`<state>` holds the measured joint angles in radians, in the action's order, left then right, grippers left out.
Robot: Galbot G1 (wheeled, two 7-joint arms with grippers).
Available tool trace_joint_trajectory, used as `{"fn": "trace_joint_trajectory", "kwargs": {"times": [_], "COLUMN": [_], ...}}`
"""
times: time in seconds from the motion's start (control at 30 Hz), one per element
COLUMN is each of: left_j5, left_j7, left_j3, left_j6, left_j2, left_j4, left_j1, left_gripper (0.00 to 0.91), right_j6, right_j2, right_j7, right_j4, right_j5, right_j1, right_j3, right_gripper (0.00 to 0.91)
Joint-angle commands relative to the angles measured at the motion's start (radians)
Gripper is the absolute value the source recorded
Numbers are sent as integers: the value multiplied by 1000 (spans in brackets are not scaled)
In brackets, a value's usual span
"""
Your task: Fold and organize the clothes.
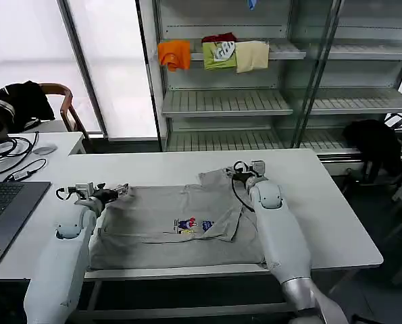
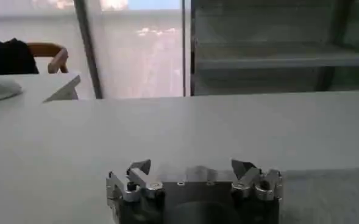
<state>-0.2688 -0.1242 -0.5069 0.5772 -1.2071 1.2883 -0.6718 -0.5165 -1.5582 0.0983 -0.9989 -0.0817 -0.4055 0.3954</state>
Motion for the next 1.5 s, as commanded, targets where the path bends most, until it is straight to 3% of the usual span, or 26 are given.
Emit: {"fn": "trace_joint_trajectory", "kwargs": {"times": [0.03,0.1,0.2,0.23,0.37,0.83,0.9,1.03,1.13,1.27,1.5], "left_j5": [14,13,12,11,-4,-44,-64,-171,-228,-275,-329], "left_j7": [-19,-25,-28,-28,-25,-27,-24,0,14,16,-7], "left_j3": [3,1,0,-1,-5,-12,-21,-39,-49,-64,-102], "left_j6": [1,1,1,1,2,1,-3,-60,-60,-42,-33], "left_j2": [3,4,4,2,-4,-2,-8,-6,5,24,40], "left_j4": [9,14,21,25,34,57,71,162,235,328,415], "left_j1": [-19,-26,-35,-38,-45,-67,-67,-82,-109,-171,-282], "left_gripper": [343,312,171,20,10,0,0,0,0,0,0], "right_j6": [3,3,25,37,61,40,52,171,182,147,-8], "right_j2": [-13,-13,-21,-24,-19,-20,-21,-14,5,43,128], "right_j7": [2,3,-1,1,10,5,4,6,-8,-22,-49], "right_j4": [65,67,70,68,30,-96,-103,-219,-296,-413,-680], "right_j5": [6,12,28,28,26,52,49,38,19,3,-77], "right_j1": [14,8,-5,-9,-26,-77,-83,-150,-194,-269,-410], "right_j3": [-4,-9,-6,-3,-14,-18,-14,-15,-26,-31,-29], "right_gripper": [907,836,262,0,0,0,0,0,0,0,0]}}
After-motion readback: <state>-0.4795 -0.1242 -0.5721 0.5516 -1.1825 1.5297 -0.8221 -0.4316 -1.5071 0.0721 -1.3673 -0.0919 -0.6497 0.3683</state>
